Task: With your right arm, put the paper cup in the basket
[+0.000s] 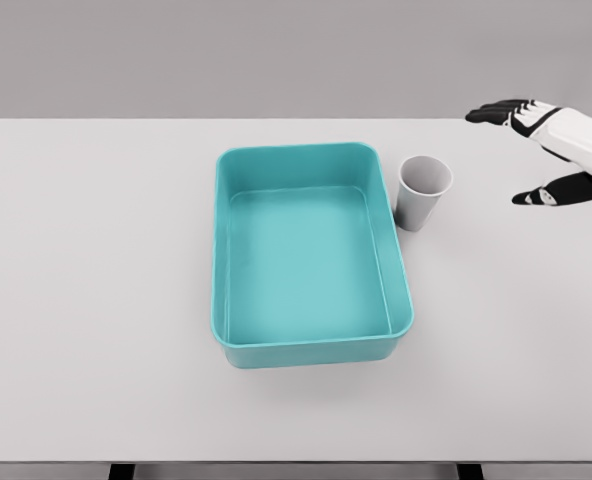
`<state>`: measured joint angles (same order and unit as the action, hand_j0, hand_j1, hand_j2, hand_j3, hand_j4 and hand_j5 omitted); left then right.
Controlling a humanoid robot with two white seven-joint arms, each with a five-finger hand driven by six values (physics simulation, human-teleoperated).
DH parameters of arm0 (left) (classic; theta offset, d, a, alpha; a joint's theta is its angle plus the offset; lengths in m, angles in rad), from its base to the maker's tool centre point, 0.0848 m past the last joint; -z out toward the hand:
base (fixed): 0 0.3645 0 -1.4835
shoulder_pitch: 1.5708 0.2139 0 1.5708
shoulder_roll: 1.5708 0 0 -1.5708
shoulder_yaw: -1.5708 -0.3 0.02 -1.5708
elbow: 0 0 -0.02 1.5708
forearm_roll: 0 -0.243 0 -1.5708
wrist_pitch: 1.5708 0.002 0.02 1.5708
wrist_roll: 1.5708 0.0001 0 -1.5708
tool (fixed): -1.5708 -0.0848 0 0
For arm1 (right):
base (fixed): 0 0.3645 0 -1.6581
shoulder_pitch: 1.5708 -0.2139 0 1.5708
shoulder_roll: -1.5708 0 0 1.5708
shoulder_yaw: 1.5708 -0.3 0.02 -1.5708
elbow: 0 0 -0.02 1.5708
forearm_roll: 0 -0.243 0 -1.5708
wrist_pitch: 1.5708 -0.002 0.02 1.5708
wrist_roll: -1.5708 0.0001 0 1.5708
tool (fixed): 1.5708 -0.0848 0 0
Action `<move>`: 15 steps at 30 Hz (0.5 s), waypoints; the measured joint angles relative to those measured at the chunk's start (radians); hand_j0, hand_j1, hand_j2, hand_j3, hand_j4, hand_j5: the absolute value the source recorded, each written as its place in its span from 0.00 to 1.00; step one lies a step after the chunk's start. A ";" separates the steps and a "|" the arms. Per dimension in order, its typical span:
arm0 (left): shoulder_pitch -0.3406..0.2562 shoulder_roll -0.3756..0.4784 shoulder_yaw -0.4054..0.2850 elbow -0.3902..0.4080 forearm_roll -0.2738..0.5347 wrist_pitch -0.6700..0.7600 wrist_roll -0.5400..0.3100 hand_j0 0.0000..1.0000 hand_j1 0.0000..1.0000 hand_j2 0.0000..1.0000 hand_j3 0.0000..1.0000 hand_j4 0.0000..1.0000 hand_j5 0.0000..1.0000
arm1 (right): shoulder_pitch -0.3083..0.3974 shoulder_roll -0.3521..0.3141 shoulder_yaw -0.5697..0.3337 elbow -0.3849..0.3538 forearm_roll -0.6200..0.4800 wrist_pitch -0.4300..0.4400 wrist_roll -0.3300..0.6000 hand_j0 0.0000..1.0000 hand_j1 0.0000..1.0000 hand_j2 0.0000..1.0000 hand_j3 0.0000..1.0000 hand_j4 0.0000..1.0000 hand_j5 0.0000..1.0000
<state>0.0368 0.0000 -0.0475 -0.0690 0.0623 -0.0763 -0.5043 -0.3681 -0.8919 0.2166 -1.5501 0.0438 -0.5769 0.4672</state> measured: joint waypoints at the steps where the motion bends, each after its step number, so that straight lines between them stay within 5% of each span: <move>1: 0.000 0.000 0.000 0.000 0.000 0.000 0.000 1.00 1.00 1.00 1.00 1.00 1.00 | -0.006 0.000 0.003 0.006 0.000 -0.004 0.000 1.00 1.00 1.00 1.00 1.00 1.00; 7: 0.000 0.000 0.000 0.000 0.000 0.000 0.000 1.00 1.00 1.00 1.00 1.00 1.00 | -0.078 0.010 0.051 0.070 -0.014 0.015 -0.002 1.00 1.00 1.00 1.00 1.00 1.00; 15: 0.000 0.000 0.000 0.000 0.000 0.000 0.000 1.00 1.00 1.00 1.00 1.00 1.00 | -0.081 0.039 0.295 0.226 -0.322 0.014 -0.165 1.00 1.00 1.00 1.00 1.00 1.00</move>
<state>0.0368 0.0000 -0.0475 -0.0690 0.0623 -0.0764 -0.5044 -0.4495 -0.8530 0.5112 -1.3240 -0.2779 -0.5632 0.3023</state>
